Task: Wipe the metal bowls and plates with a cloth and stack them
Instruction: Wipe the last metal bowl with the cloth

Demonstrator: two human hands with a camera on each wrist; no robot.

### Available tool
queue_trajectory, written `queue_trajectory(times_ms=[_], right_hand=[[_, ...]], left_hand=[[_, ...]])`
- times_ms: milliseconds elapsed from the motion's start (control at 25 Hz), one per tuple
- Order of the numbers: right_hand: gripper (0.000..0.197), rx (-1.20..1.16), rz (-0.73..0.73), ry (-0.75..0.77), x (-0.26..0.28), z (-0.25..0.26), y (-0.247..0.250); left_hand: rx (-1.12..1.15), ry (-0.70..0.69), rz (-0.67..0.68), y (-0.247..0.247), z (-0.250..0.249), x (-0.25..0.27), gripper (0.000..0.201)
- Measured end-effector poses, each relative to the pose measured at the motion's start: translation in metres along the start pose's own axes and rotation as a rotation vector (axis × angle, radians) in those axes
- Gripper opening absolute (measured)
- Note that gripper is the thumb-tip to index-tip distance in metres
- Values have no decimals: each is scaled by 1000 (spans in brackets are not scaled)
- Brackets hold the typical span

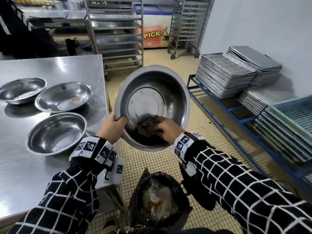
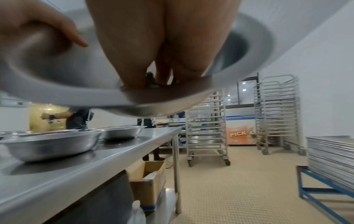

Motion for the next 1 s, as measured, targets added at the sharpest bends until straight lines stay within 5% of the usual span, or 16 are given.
queue_trajectory(times_ms=[160, 240, 400, 600, 680, 760, 800, 880, 960, 1000], right_hand=[[20, -69, -445, -205, -22, -20, 50], [30, -107, -503, -293, -39, -23, 55], [40, -444, -378, -579, -41, -17, 26], [37, -308, -80, -257, -11, 12, -2], [37, -236, 26, -280, -1, 20, 3], [35, -190, 80, -450, 11, 23, 13], [32, -235, 11, -570, 18, 24, 17], [24, -421, -358, -765, 30, 26, 29], [24, -495, -715, -747, 31, 33, 36], [25, -462, -768, -663, 27, 38, 35]], left_hand=[[69, 75, -10, 6, -5, -6, 21], [78, 83, -15, 8, -9, -9, 19], [103, 34, -3, 10, -17, -12, 20], [-18, -100, -45, 7, -9, -11, 14], [-115, -187, -67, 2, -7, -10, 11], [-147, -264, -97, -3, -6, -7, 35], [-142, -292, -112, -4, -7, -5, 47], [-123, -308, -131, -6, -10, -5, 49], [-92, -291, -131, -7, -13, -6, 43], [-62, -277, -123, -8, -16, -5, 42]])
Point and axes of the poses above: each hand's wrist, its own x-axis away from the middle knuckle, its own y-axis out of the back of the hand, z = x × y, the point moved 2 cm from there along -x, towards the middle knuckle, and after that the axes turned 15 degrees about -z, right-handed, at the moved point
